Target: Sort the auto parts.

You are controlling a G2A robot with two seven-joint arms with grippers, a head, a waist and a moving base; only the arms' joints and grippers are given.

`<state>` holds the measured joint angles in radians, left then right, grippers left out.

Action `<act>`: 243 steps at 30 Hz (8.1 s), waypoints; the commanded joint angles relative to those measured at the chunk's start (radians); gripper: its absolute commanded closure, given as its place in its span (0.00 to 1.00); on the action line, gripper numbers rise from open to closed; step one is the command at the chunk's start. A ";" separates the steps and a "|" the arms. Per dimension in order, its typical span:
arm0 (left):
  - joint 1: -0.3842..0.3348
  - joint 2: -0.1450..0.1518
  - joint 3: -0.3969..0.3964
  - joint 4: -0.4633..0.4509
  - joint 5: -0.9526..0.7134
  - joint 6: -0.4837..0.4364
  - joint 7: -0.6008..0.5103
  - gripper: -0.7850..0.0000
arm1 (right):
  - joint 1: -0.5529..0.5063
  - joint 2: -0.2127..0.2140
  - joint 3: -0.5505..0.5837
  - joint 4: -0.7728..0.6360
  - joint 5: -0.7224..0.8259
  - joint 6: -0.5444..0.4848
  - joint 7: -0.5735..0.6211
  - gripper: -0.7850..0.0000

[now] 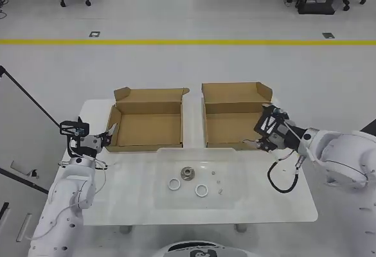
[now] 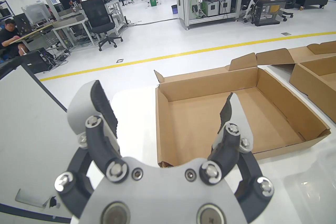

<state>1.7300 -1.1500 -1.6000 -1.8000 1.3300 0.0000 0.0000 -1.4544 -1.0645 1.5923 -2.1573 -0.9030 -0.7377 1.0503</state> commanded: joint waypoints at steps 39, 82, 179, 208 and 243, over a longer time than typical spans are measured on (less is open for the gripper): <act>0.000 0.000 0.000 0.000 0.000 0.000 0.000 0.00 | 0.446 0.164 -0.778 0.056 0.159 0.329 0.361 0.00; 0.000 0.000 0.000 0.000 0.000 0.000 0.000 0.00 | 0.858 0.167 -1.361 0.340 0.425 0.325 0.357 0.44; 0.000 0.000 0.000 0.000 0.000 0.000 0.000 0.00 | 0.849 0.320 -0.776 0.452 1.156 0.433 0.288 1.00; 0.000 0.000 0.000 0.000 0.000 0.000 0.000 0.00 | 0.883 0.180 -0.737 0.450 2.240 0.339 0.146 1.00; 0.000 0.000 0.000 0.000 0.000 0.000 0.000 0.00 | 0.838 0.100 -0.723 0.378 2.506 0.365 0.179 1.00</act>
<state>1.7300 -1.1500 -1.6000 -1.8000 1.3300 0.0000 0.0000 -0.6160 -0.9641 0.8691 -1.7791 1.6032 -0.3727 1.2289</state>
